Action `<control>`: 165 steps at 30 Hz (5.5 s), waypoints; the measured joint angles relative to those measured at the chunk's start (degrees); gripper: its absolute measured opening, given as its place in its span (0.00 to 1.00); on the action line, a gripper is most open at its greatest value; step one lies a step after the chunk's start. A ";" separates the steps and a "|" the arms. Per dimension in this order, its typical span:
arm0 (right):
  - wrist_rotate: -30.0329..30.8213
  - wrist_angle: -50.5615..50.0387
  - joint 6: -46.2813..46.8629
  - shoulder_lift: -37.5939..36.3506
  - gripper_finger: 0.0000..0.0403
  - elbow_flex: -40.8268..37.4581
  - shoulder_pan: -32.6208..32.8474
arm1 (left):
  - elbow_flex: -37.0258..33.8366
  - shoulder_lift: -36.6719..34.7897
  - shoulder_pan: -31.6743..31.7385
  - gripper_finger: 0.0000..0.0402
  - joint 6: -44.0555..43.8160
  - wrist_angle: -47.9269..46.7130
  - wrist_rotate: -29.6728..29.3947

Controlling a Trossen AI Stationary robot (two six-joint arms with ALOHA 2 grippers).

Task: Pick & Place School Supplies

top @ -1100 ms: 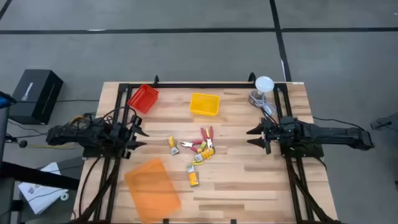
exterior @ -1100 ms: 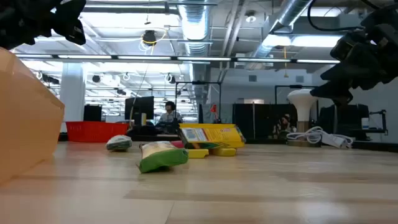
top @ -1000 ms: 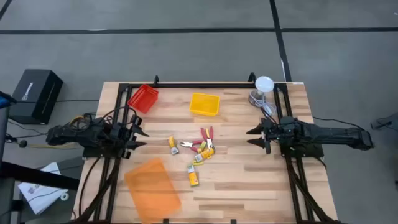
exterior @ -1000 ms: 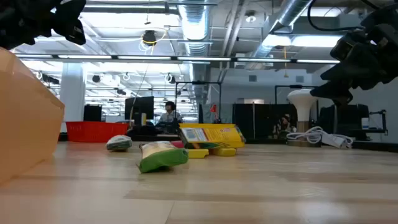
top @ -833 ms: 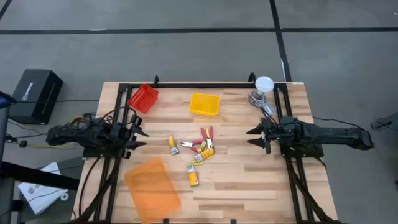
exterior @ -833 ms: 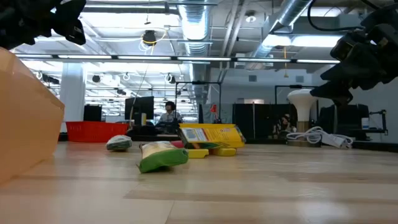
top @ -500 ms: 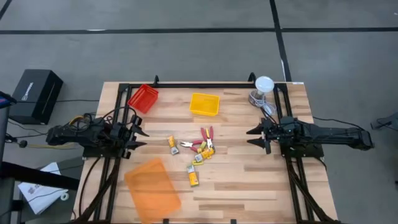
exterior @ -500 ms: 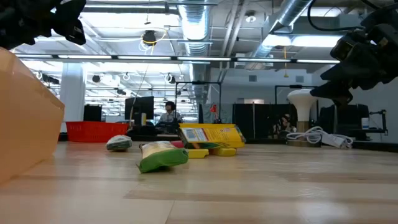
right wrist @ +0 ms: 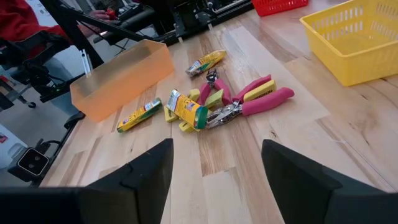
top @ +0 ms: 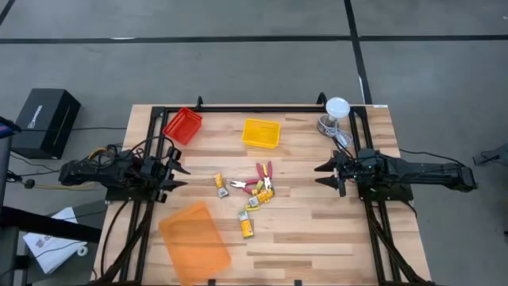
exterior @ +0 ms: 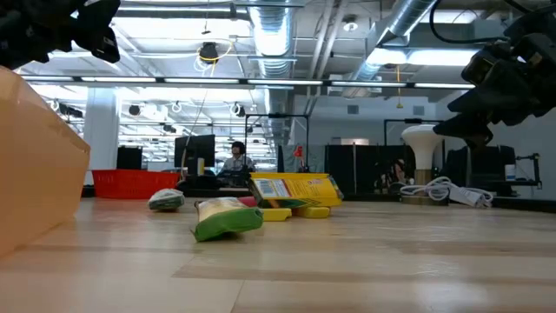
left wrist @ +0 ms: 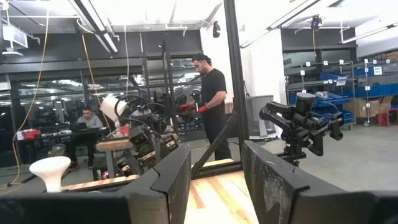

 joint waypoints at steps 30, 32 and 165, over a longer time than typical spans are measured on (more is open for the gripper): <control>-0.01 0.00 0.00 0.00 0.58 0.00 0.01 | 0.00 0.00 -0.01 0.34 0.00 0.00 0.02; 0.00 0.00 0.00 0.00 0.58 0.00 0.01 | 0.00 0.00 0.00 0.34 0.00 -0.01 0.02; 8.48 12.85 -3.38 49.94 0.58 69.26 -3.26 | 52.59 88.15 1.64 0.43 33.08 -58.67 -11.91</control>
